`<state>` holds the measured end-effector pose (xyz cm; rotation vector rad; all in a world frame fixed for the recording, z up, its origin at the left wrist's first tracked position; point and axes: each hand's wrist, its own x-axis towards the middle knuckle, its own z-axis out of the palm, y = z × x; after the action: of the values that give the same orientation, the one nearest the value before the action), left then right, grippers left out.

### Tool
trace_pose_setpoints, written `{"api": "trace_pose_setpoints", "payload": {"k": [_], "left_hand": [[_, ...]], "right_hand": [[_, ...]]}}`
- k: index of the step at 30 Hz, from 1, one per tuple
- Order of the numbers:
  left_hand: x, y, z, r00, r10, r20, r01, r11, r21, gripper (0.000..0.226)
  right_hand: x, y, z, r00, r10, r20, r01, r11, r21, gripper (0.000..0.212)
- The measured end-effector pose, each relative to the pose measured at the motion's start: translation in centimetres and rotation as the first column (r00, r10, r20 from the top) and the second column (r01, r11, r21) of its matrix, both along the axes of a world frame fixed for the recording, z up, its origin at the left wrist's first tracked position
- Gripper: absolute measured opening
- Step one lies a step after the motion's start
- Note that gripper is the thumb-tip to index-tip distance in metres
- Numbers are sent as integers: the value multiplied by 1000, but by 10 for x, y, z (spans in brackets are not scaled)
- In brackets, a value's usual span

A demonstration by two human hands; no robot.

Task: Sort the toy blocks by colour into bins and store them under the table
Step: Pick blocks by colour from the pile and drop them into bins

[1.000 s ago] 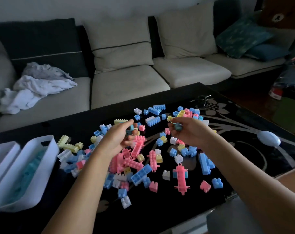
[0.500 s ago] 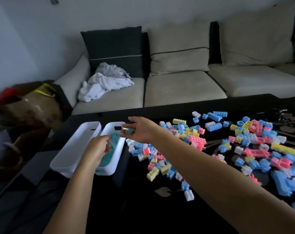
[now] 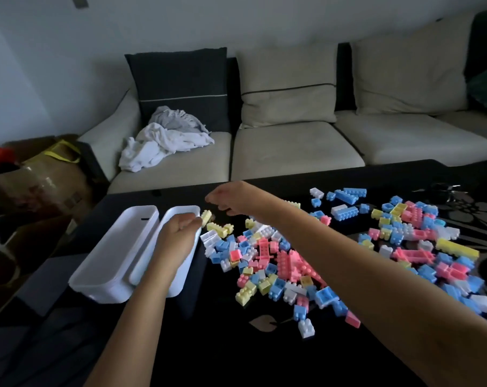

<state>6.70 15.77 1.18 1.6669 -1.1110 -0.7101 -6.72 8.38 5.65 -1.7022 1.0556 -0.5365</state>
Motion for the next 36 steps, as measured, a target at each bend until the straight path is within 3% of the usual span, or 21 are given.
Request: {"api": "trace_pose_setpoints", "payload": {"k": [3, 7, 10, 14, 17, 20, 22, 26, 31, 36], "left_hand": [[-41, -5, 0, 983, -177, 42, 177, 984, 2, 19], [-107, -13, -6, 872, -476, 114, 475, 879, 32, 14], [-165, -17, -13, 730, -655, 197, 655, 752, 72, 16], [-230, -23, -28, 579, -764, 286, 768, 629, 125, 21], [-275, -26, -37, 506, -793, 340, 801, 578, 155, 24], [-310, -28, -50, 394, -800, 452, 829, 522, 200, 28], [-320, -28, -60, 344, -772, 534, 840, 507, 192, 26], [-316, -30, -71, 359, -717, 597, 846, 521, 116, 21], [-320, -41, -69, 383, -638, 668, 798, 592, 108, 26], [-344, -43, -68, 339, -639, 690, 814, 567, 124, 27]], "right_hand": [[-65, 3, 1, 980, -74, -185, 33, 975, -218, 22], [-164, 3, 1, 897, -228, -379, 81, 928, -364, 18], [-240, 0, -2, 793, -238, -561, 46, 941, -335, 16], [-317, 4, -9, 651, -186, -736, 26, 974, -223, 10], [-351, 22, -23, 624, -191, -758, 50, 977, -205, 25], [-365, 45, -50, 585, -322, -745, -28, 909, -415, 14], [-370, 60, -71, 640, -365, -677, -45, 861, -507, 18], [-383, 76, -99, 686, -334, -647, -73, 852, -518, 28], [-409, 62, -94, 603, -439, -666, 2, 836, -549, 28], [-421, 53, -94, 563, -551, -616, 137, 797, -588, 23]]}}
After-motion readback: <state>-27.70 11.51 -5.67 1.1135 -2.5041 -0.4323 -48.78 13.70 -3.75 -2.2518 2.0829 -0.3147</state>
